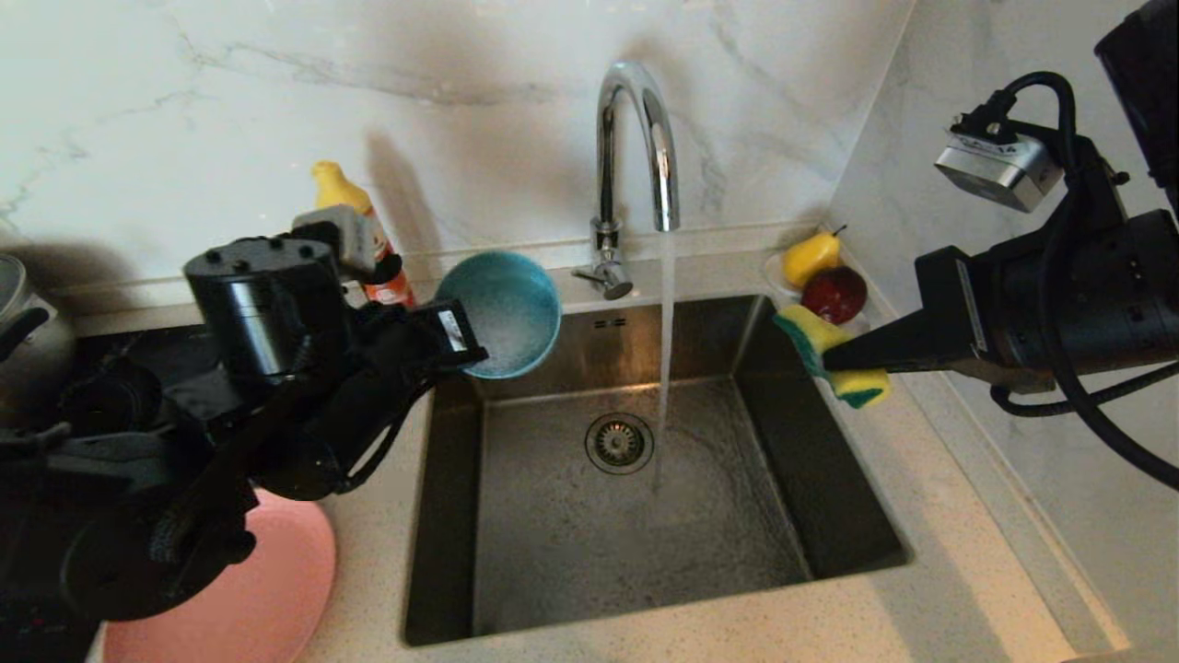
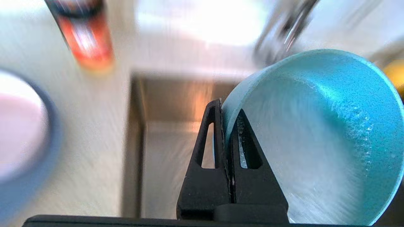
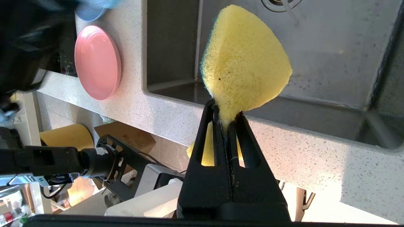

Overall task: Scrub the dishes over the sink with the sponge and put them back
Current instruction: Rinse the bowl

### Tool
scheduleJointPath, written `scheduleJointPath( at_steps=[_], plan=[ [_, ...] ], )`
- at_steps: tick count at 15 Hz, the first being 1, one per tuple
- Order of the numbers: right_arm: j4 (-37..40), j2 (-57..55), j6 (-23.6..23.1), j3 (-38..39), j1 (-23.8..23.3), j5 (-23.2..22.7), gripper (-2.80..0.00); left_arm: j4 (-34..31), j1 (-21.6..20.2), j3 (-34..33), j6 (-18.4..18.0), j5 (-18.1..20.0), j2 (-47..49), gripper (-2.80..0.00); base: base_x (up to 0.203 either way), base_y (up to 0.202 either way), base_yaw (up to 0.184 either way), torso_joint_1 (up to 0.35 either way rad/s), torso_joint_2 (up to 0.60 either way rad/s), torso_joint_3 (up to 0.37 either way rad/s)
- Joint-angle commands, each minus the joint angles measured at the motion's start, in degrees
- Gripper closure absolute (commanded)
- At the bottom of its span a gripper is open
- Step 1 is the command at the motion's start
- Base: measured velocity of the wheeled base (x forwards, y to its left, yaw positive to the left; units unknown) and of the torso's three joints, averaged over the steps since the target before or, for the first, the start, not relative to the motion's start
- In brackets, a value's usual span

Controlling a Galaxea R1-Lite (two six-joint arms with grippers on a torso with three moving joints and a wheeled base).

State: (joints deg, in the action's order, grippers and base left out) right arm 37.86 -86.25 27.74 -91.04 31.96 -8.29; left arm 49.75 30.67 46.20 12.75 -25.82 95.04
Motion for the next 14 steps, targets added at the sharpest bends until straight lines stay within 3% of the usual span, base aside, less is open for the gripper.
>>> scheduleJointPath(
  at_steps=[1,3,6,10,14],
  plan=[
    [0.2,0.4,0.1,0.3,0.0,-0.1,0.00,8.2,0.0,-3.1,-3.0,0.1,-4.5,0.00,0.000,0.000,0.000,0.000,0.00,0.000],
    [0.2,0.4,0.3,0.9,0.0,-0.2,0.00,15.1,0.0,-4.4,-6.9,0.7,-4.8,0.00,0.000,0.000,0.000,0.000,0.00,0.000],
    [0.2,1.0,0.3,1.9,0.0,-0.5,0.00,22.0,0.1,-5.1,-9.1,3.2,-5.3,0.00,0.000,0.000,0.000,0.000,0.00,0.000],
    [0.2,1.3,0.3,2.4,0.0,-0.6,0.00,27.0,0.0,-5.3,-9.1,4.6,-5.2,0.00,0.000,0.000,0.000,0.000,0.00,0.000],
    [-0.2,0.6,0.0,3.3,-0.1,-2.4,0.00,27.8,0.3,-5.2,-11.6,4.9,-5.6,0.00,0.000,0.000,0.000,0.000,0.00,0.000]
  ],
)
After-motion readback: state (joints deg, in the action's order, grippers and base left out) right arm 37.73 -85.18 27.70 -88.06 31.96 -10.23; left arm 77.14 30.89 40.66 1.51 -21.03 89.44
